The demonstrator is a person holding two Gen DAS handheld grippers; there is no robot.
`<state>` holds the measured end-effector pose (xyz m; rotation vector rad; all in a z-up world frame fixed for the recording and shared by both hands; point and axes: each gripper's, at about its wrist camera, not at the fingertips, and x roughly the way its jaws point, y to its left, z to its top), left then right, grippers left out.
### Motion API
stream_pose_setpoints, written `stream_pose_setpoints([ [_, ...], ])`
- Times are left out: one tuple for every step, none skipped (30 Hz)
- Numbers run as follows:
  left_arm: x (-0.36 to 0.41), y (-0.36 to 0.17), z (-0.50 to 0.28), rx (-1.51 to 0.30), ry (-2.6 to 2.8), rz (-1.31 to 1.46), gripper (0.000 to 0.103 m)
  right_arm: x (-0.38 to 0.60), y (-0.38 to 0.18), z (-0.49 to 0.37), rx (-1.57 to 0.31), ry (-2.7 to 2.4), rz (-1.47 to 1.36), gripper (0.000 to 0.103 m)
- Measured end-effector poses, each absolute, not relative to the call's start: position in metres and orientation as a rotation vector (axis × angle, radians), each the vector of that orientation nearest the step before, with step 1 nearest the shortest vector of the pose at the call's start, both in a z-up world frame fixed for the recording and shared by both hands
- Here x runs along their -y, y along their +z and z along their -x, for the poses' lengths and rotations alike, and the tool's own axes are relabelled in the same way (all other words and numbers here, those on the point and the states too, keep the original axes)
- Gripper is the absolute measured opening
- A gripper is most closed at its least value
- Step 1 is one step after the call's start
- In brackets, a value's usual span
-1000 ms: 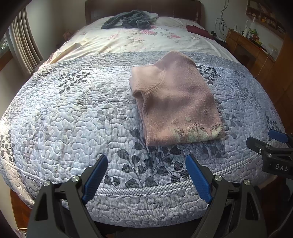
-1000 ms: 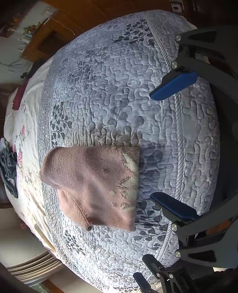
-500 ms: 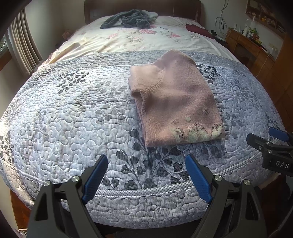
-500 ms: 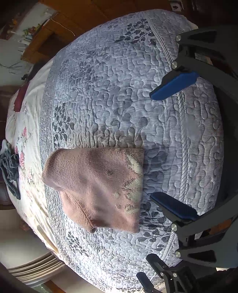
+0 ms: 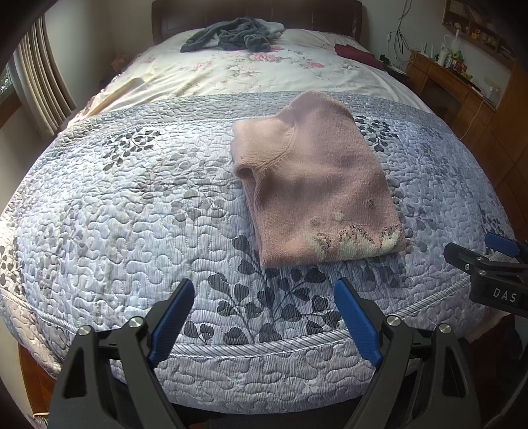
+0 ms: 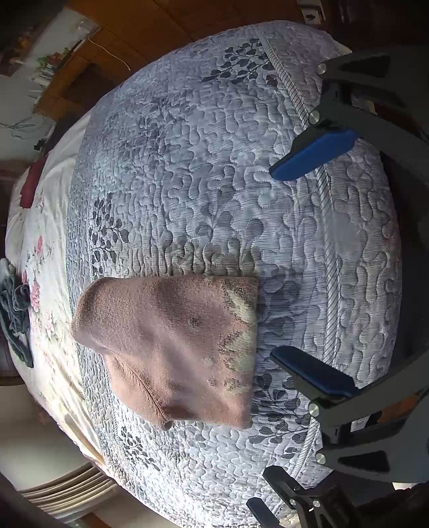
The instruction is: Fold small clothes
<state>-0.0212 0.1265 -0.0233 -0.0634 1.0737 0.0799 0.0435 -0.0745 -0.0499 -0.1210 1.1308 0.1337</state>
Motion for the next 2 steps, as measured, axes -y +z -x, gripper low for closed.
stream_pose_setpoints([
  [-0.1262, -0.0229, 0.0207, -1.073, 0.08, 0.063, 0.087, 0.0749, -0.0496, -0.0438, -1.13, 0.132, 0.12, 0.1],
  [-0.126, -0.0226, 0.0206, -1.072, 0.081, 0.063, 0.087, 0.0752, -0.0494, -0.0442, -1.13, 0.13, 0.121, 0.1],
])
